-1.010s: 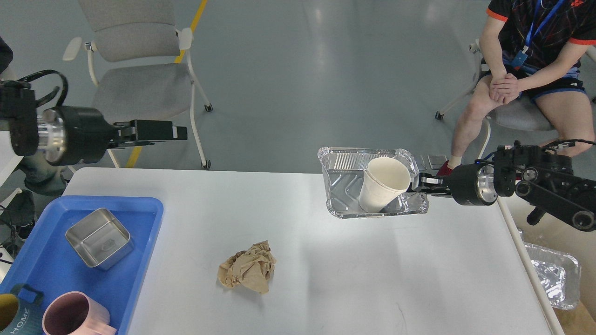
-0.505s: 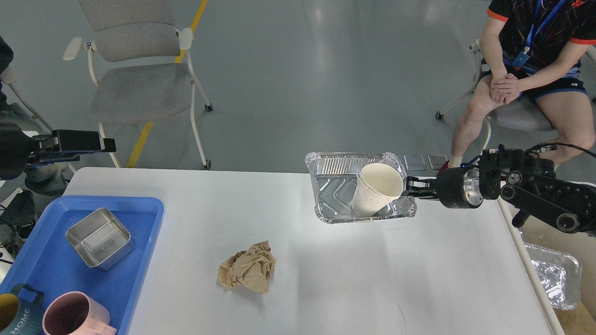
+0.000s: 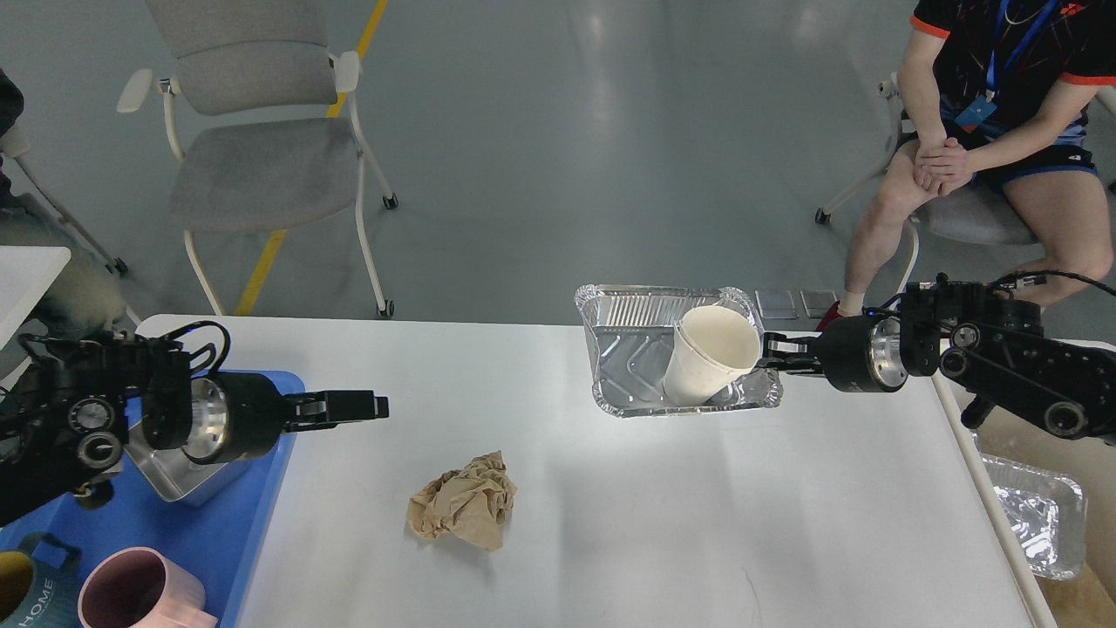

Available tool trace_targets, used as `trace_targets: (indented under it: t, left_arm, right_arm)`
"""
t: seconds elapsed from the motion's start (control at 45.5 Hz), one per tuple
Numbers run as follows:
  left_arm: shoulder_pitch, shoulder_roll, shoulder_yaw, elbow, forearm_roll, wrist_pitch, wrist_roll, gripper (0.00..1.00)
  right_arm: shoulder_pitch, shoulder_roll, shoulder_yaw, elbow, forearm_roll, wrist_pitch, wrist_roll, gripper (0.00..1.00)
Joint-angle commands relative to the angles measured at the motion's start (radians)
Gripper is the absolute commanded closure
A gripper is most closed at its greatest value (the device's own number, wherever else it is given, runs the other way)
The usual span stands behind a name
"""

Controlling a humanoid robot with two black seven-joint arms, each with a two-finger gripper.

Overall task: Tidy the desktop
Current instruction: 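Grasp the crumpled brown paper bag with the left gripper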

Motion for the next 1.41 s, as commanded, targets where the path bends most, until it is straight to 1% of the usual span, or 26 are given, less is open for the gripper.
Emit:
trace_targets:
  t: [0.0,0.176,0.329,0.505,0.593,0.725,0.769,0.791,0.813,0.879,0.922,0.988,1.098,1.12,1.142,1.164,1.296,1.384]
  left_arm:
    - [0.03,-0.139,0.007,0.093,0.011,0.005,0.021,0.05]
    - [0.08,-0.302,0.007,0.256,0.024,0.012,0.027,0.04]
    - [0.092,-0.406,0.007,0.347,0.026,0.029,0.026,0.03]
    - [0.092,-0.48,0.007,0.435,0.024,0.031,0.021,0.03]
    - [0.093,-0.512,0.007,0.472,0.021,0.037,0.01,0.03]
    - [0.119,-0.523,0.018,0.482,0.027,0.061,0.003,0.06]
    - [0.124,-0.523,0.021,0.482,0.032,0.078,0.0,0.12]
    - [0.127,-0.524,0.021,0.482,0.037,0.086,-0.004,0.17]
    - [0.13,-0.524,0.021,0.482,0.044,0.088,-0.004,0.23]
    - [0.132,-0.524,0.021,0.48,0.058,0.082,-0.005,0.47]
    - [0.132,-0.526,0.019,0.477,0.058,0.072,-0.005,0.58]
    - [0.126,-0.53,0.019,0.466,0.06,0.049,-0.004,0.67]
    - [0.118,-0.527,0.018,0.462,0.063,0.035,0.012,0.82]
    - [0.116,-0.526,0.018,0.46,0.063,0.035,0.013,0.87]
    - [0.115,-0.523,0.018,0.457,0.061,0.034,0.019,0.95]
    - [0.113,-0.52,0.018,0.456,0.061,0.032,0.024,1.0]
    - [0.1,-0.492,0.015,0.439,0.063,0.032,0.024,1.0]
    - [0.078,-0.445,0.015,0.391,0.063,0.032,0.023,1.0]
  right_arm:
    - [0.0,-0.002,0.0,-0.001,0.001,0.0,0.002,1.0]
    - [-0.009,-0.002,0.0,-0.001,0.0,-0.002,0.003,1.0]
    - [-0.011,-0.002,0.0,-0.001,0.0,-0.002,0.005,1.0]
    - [-0.011,-0.005,0.001,0.0,0.001,-0.003,0.006,1.0]
    - [-0.014,-0.009,0.001,0.0,0.001,-0.003,0.008,1.0]
    - [-0.019,-0.009,0.003,0.002,0.0,-0.005,0.008,1.0]
    - [-0.019,-0.009,0.003,0.002,0.0,-0.006,0.008,1.0]
    - [-0.019,-0.009,0.003,0.003,0.001,-0.006,0.008,1.0]
    - [-0.019,-0.009,0.003,0.003,0.001,-0.008,0.008,1.0]
    - [-0.019,-0.009,0.003,0.005,0.0,-0.014,0.008,1.0]
    - [-0.019,-0.009,0.003,0.005,0.0,-0.015,0.008,1.0]
    - [-0.019,-0.009,0.003,0.005,0.0,-0.015,0.008,1.0]
    - [-0.02,-0.009,0.003,0.005,0.001,-0.015,0.008,1.0]
    - [-0.02,-0.009,0.003,0.005,0.001,-0.017,0.008,1.0]
    - [-0.022,-0.009,0.003,0.005,0.001,-0.017,0.008,1.0]
    - [-0.023,-0.009,0.003,0.005,0.0,-0.017,0.008,1.0]
    - [-0.025,-0.009,0.003,0.005,0.0,-0.017,0.008,1.0]
    - [-0.025,-0.011,0.003,0.005,0.0,-0.017,0.008,1.0]
